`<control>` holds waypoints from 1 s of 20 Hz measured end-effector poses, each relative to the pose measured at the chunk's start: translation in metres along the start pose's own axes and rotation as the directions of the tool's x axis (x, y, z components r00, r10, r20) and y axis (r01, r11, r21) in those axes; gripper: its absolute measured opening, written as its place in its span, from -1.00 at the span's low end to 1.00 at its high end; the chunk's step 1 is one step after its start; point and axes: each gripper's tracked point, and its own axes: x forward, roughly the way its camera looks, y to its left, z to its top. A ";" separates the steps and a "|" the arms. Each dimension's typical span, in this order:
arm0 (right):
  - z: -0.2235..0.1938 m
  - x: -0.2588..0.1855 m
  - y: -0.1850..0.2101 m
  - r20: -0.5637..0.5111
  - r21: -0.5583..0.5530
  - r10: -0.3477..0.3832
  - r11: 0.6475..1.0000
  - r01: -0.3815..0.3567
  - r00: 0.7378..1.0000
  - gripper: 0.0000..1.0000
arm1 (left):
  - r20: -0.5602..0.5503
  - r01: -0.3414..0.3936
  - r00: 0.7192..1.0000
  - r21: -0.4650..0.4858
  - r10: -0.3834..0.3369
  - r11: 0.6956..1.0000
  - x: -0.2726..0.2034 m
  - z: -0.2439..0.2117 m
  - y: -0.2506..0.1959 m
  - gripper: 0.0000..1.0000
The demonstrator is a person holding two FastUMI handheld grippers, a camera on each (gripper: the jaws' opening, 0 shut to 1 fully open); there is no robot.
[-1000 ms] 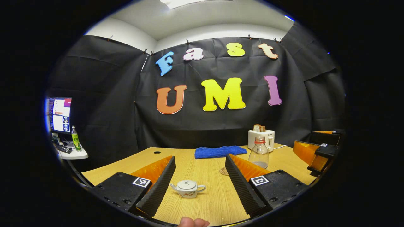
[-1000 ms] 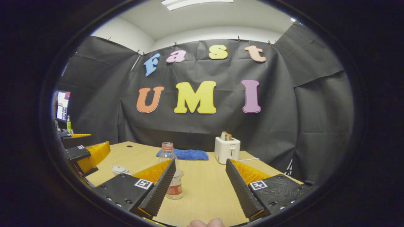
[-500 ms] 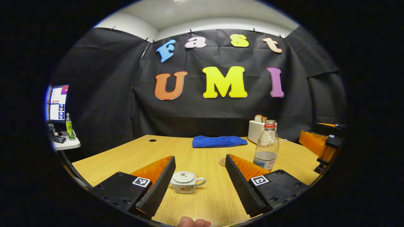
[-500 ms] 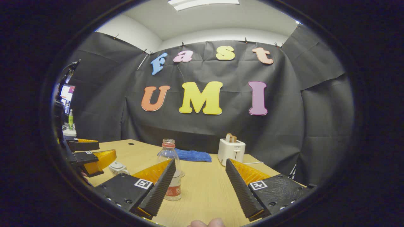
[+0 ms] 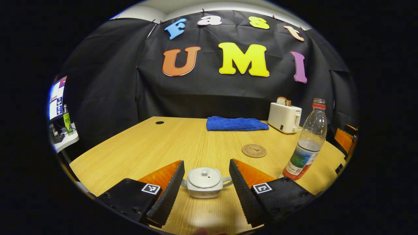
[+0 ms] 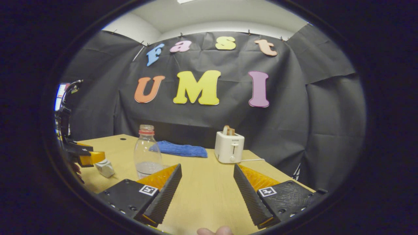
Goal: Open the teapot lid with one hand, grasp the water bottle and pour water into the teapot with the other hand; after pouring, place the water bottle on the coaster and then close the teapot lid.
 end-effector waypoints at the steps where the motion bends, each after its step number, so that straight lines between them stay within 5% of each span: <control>1: -0.002 0.001 -0.001 -0.005 0.005 -0.005 1.000 0.005 1.000 0.92 | -0.019 0.000 1.000 -0.001 0.000 1.000 0.004 -0.003 0.000 0.70; 9: -0.003 0.007 0.011 -0.013 0.003 0.028 1.000 -0.028 1.000 0.91 | -0.045 -0.004 0.999 0.047 0.006 0.999 0.014 -0.002 0.005 0.17; 12: -0.001 0.006 0.015 -0.007 -0.011 0.044 0.999 -0.044 0.999 0.97 | -0.042 -0.021 0.999 0.053 0.023 0.998 0.017 0.000 0.006 -0.51; 20: -0.013 -0.006 0.046 -0.032 0.005 0.176 0.984 -0.176 0.984 0.97 | -0.015 0.016 1.000 0.065 -0.015 0.998 0.018 0.005 0.005 -0.94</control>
